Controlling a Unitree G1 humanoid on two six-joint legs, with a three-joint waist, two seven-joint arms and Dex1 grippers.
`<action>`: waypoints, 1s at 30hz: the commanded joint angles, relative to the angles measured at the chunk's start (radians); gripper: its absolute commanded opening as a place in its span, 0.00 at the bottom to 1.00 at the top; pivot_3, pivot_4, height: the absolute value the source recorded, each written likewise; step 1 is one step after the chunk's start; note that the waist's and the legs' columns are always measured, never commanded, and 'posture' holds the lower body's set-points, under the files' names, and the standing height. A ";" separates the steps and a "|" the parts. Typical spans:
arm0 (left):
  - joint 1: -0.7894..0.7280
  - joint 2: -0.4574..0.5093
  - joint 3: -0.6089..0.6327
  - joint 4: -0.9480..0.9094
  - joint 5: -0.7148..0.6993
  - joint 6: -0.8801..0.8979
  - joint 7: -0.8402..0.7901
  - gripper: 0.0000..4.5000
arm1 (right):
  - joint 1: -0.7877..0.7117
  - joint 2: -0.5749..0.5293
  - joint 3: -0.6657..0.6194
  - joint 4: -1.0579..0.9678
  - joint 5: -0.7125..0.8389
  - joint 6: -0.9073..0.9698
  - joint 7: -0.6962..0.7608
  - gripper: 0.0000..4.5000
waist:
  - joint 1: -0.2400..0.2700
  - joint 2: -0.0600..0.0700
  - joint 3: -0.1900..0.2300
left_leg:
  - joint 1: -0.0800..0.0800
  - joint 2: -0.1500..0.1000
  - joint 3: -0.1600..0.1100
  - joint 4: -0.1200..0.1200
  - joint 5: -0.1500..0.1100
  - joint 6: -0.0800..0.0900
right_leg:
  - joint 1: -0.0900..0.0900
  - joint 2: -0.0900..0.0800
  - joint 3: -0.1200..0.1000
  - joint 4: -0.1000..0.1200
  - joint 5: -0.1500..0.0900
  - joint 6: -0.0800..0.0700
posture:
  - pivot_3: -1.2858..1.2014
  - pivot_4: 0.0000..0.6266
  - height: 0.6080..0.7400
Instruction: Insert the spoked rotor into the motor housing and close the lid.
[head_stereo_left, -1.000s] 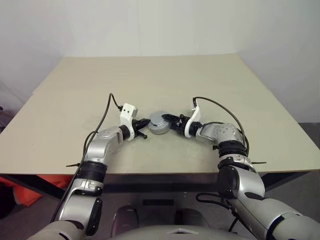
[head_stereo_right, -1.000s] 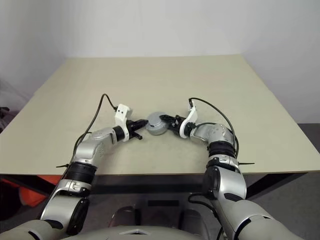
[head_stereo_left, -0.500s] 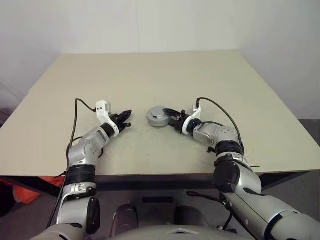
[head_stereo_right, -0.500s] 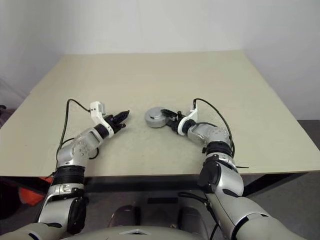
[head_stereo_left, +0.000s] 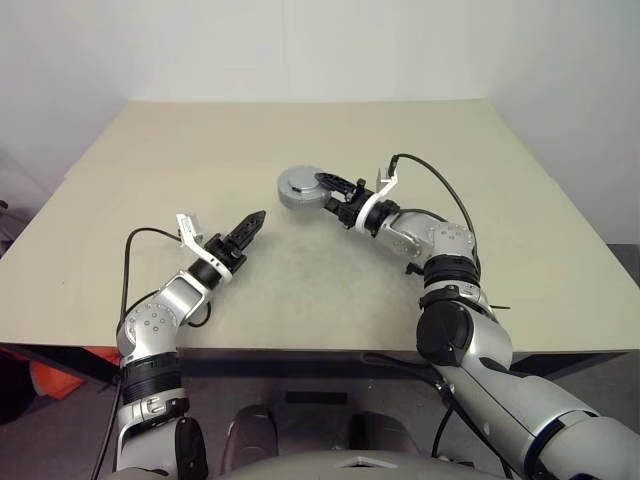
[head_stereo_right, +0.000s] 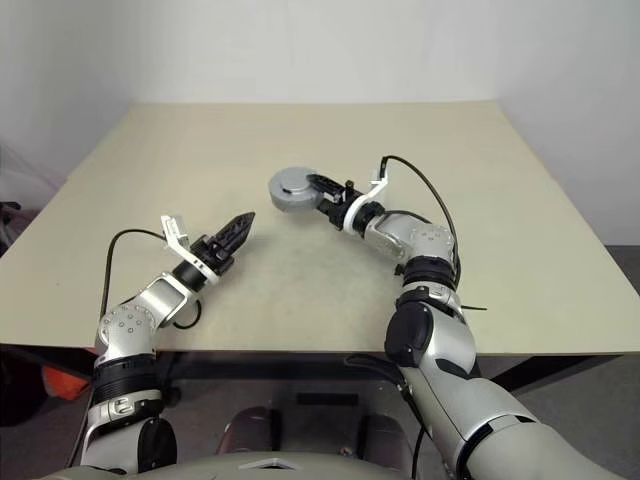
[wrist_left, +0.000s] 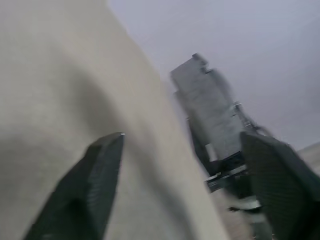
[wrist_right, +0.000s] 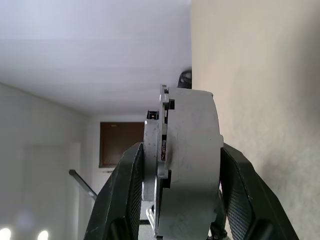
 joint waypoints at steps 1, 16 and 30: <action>-0.014 -0.031 0.029 -0.035 -0.172 0.077 0.051 0.99 | -0.048 0.003 0.012 -0.063 0.058 0.021 0.014 0.47 | 0.000 0.000 0.000 | 0.000 0.000 0.000 0.000 0.000 0.000 | 0.000 0.000 0.000 0.000 0.000 0.000 | 0.52 0.00 1.00; -0.250 -0.055 0.028 0.319 -0.247 0.025 0.047 0.99 | 0.000 0.039 0.053 -0.204 0.098 0.091 0.003 0.47 | 0.007 -0.001 0.000 | -0.002 0.000 -0.002 0.005 0.000 0.000 | 0.001 0.000 0.000 0.001 0.004 0.007 | 0.52 0.00 1.00; -0.323 -0.047 0.014 0.393 -0.150 -0.029 -0.020 0.64 | 0.030 0.045 0.078 -0.236 0.095 0.064 -0.003 0.47 | 0.006 -0.001 0.000 | -0.002 -0.001 -0.003 0.006 0.000 0.000 | 0.002 0.000 0.000 0.002 0.005 0.007 | 0.52 0.00 1.00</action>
